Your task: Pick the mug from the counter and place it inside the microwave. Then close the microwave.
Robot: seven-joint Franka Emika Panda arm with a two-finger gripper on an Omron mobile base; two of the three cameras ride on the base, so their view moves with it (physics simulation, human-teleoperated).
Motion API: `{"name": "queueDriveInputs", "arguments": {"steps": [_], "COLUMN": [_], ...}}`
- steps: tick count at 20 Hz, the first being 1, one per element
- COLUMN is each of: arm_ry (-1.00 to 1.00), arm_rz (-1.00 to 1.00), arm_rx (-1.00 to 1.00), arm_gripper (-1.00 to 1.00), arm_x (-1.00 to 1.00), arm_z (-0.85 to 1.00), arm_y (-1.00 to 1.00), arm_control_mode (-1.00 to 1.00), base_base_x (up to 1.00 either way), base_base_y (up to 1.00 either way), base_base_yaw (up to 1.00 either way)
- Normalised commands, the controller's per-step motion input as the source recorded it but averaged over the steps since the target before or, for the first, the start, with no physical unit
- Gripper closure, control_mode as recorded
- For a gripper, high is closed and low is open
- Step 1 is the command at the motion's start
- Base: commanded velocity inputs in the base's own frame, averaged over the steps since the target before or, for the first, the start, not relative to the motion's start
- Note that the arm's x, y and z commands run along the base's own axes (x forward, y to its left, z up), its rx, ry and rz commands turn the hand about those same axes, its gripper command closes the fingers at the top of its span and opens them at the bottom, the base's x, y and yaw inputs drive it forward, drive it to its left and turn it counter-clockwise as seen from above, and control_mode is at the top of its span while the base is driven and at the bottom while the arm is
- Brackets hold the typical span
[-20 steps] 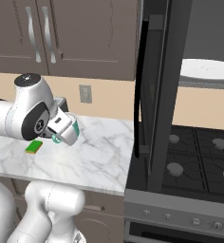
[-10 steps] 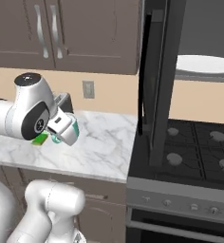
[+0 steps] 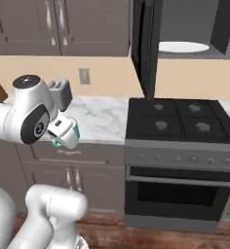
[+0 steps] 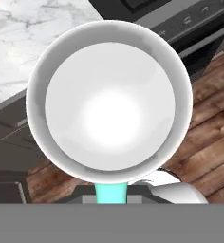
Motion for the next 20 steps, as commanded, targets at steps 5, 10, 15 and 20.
{"name": "queueDriveInputs", "arguments": {"steps": [5,10,15,20], "arm_ry": [0.00,0.00,0.00,0.00], "arm_rz": [0.00,0.00,0.00,0.00], "arm_rx": [0.00,0.00,0.00,0.00], "arm_gripper": [1.00,1.00,1.00,1.00], "arm_x": [0.00,0.00,0.00,0.00], "arm_z": [0.00,0.00,0.00,0.00], "arm_y": [0.00,0.00,0.00,0.00], "arm_control_mode": [1.00,1.00,1.00,1.00], "base_base_x": [-0.45,0.00,0.03,0.21], "base_base_y": [-0.32,-0.99,-1.00,-0.87], "base_base_yaw": [-0.58,-0.21,0.00,0.04]}}
